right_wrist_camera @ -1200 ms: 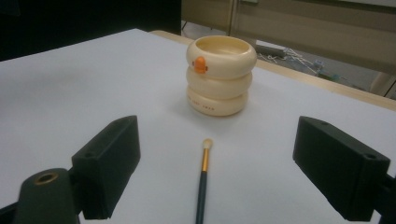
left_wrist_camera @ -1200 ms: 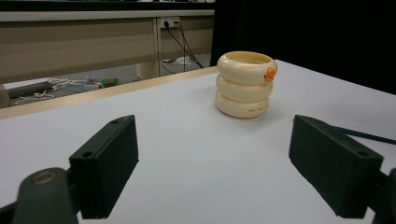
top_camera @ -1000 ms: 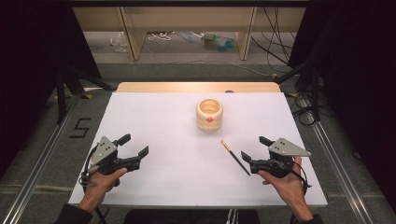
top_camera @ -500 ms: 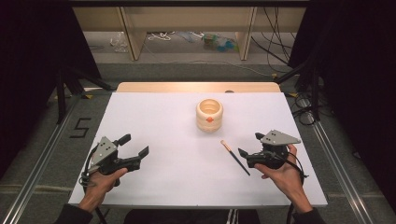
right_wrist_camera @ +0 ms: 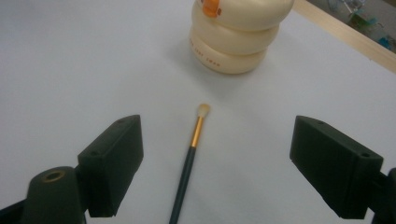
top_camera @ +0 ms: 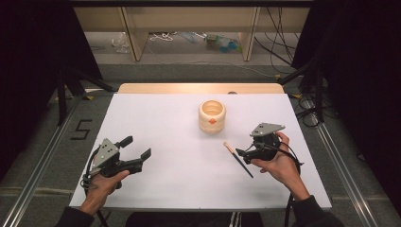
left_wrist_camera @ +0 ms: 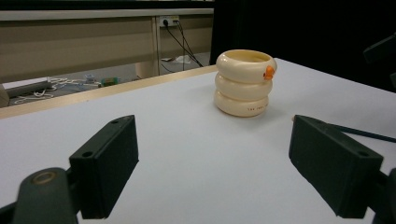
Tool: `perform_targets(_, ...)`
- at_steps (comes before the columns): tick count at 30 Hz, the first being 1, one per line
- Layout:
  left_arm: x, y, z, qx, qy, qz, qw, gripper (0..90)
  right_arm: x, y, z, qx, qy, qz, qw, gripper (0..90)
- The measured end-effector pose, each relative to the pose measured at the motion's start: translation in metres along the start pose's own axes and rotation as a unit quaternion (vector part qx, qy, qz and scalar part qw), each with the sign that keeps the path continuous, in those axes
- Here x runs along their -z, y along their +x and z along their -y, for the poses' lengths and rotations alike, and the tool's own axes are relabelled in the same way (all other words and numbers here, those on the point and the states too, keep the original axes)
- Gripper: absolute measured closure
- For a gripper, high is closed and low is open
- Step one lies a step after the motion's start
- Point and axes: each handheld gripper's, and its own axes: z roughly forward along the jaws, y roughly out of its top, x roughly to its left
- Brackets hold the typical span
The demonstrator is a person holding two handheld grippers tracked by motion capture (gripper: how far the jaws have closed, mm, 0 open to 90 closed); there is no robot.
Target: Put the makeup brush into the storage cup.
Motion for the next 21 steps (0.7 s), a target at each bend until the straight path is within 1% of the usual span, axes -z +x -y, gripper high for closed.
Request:
perform_targets(1, 0.000, 0.000, 0.000, 0.002, 0.000, 0.000, 1.0000, 15.4, -0.005, -0.001, -0.002, 0.007, 0.016, -0.003, 0.9998, 18.9)
perform_targets(2, 0.000, 0.000, 0.000, 0.001, 0.000, 0.000, 1.0000, 15.4, -0.008, 0.001, -0.003, 0.003, 0.019, 0.001, 0.9998, 19.0)
perform_targets(3, 0.000, 0.000, 0.000, 0.001, 0.000, 0.000, 1.0000, 15.4, -0.009, -0.001, -0.004, 0.013, 0.034, -0.009, 0.9993, 19.0)
perform_targets(4, 0.000, 0.000, 0.000, -0.001, 0.000, 0.000, 1.0000, 15.4, -0.012, -0.001, -0.004, 0.013, 0.039, -0.010, 0.9991, 19.2)
perform_targets(5, 0.000, 0.000, 0.000, 0.000, 0.000, 0.000, 1.0000, 15.4, -0.015, 0.000, -0.004, 0.014, 0.036, -0.005, 0.9992, 19.3)
perform_targets(6, 0.000, 0.000, 0.000, 0.000, 0.000, 0.000, 1.0000, 15.4, -0.015, -0.001, -0.005, 0.017, 0.048, -0.014, 0.9986, 19.6)
perform_targets(7, 0.000, 0.000, 0.000, 0.003, 0.000, 0.000, 1.0000, 15.4, -0.018, 0.000, -0.005, 0.017, 0.047, -0.011, 0.9987, 19.8)
perform_targets(8, 0.000, 0.000, 0.000, 0.003, 0.000, 0.000, 1.0000, 15.5, -0.018, -0.001, -0.006, 0.022, 0.057, -0.018, 0.9980, 20.0)
perform_targets(9, 0.000, 0.000, 0.000, 0.002, 0.000, 0.000, 1.0000, 15.5, -0.018, -0.001, -0.006, 0.022, 0.057, -0.018, 0.9980, 20.0)
perform_targets(10, -0.001, 0.000, 0.000, 0.003, 0.001, 0.001, 1.0000, 15.4, -0.021, 0.001, -0.008, 0.028, 0.074, -0.016, 0.9967, 20.5)
perform_targets(11, -0.001, -0.001, 0.000, 0.004, 0.001, 0.001, 1.0000, 15.4, -0.021, 0.001, -0.008, 0.028, 0.074, -0.016, 0.9967, 20.5)
perform_targets(12, -0.001, -0.001, 0.000, 0.001, 0.000, 0.002, 1.0000, 15.5, -0.026, 0.002, -0.009, 0.033, 0.077, -0.016, 0.9964, 20.6)
perform_targets(13, -0.001, -0.001, 0.000, 0.001, 0.000, 0.002, 1.0000, 15.4, -0.027, 0.000, -0.010, 0.038, 0.084, -0.025, 0.9954, 21.3)
perform_targets(15, -0.001, 0.000, 0.000, 0.001, 0.001, 0.002, 1.0000, 15.4, -0.030, 0.000, -0.010, 0.039, 0.084, -0.024, 0.9954, 21.8)
perform_targets(16, -0.001, 0.000, 0.000, 0.001, 0.001, 0.002, 1.0000, 15.4, -0.032, 0.000, -0.012, 0.028, 0.105, -0.030, 0.9937, 22.5)
perform_targets(18, -0.001, 0.000, 0.000, 0.001, 0.001, 0.002, 1.0000, 15.4, -0.037, -0.002, -0.012, 0.027, 0.112, -0.040, 0.9926, 24.8)
perform_targets(19, -0.001, 0.000, 0.000, 0.001, 0.001, 0.002, 1.0000, 15.4, -0.039, -0.002, -0.013, 0.023, 0.119, -0.040, 0.9919, 24.5)
perform_targets(20, -0.001, 0.000, 0.000, 0.001, 0.001, 0.002, 1.0000, 15.4, -0.041, -0.003, -0.013, 0.026, 0.124, -0.044, 0.9910, 24.4)
perform_targets(21, -0.001, 0.000, 0.000, 0.001, 0.001, 0.002, 1.0000, 15.5, -0.043, -0.003, -0.013, 0.026, 0.131, -0.042, 0.9901, 24.8)
